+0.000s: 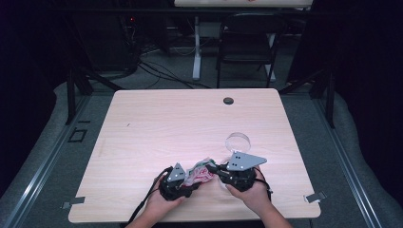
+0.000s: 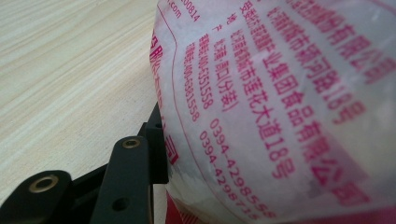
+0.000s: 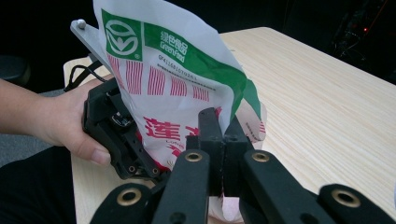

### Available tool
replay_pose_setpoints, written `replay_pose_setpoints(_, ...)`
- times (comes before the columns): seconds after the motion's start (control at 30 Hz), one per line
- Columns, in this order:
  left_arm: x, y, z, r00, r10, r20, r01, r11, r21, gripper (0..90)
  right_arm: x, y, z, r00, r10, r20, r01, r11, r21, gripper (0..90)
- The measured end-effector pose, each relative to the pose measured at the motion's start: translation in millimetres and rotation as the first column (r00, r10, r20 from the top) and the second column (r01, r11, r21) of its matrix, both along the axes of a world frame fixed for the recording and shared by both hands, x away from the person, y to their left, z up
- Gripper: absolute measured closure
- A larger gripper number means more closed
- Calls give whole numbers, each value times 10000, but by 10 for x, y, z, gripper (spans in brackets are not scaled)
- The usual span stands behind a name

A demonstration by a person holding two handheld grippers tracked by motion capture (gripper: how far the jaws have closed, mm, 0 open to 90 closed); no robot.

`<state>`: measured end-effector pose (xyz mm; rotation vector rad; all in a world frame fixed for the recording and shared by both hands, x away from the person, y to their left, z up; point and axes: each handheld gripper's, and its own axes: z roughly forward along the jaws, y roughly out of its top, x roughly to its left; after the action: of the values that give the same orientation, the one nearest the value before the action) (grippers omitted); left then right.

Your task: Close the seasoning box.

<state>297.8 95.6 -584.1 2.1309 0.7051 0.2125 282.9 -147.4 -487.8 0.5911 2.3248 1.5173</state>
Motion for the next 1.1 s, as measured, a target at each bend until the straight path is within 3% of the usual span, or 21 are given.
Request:
replay_pose_setpoints(0.27, -3, 7, 11, 9998, 7, 175, -6, 10000, -89, 572, 24, -29, 2, 10000, -40, -56, 41, 9999, 96, 900)
replay_pose_setpoints(1.1, -20, 20, 105, 9929, 451, 1101, -496, 9981, 378, 598, 41, -63, 10, 9998, -171, 68, 170, 9995, 256, 900)
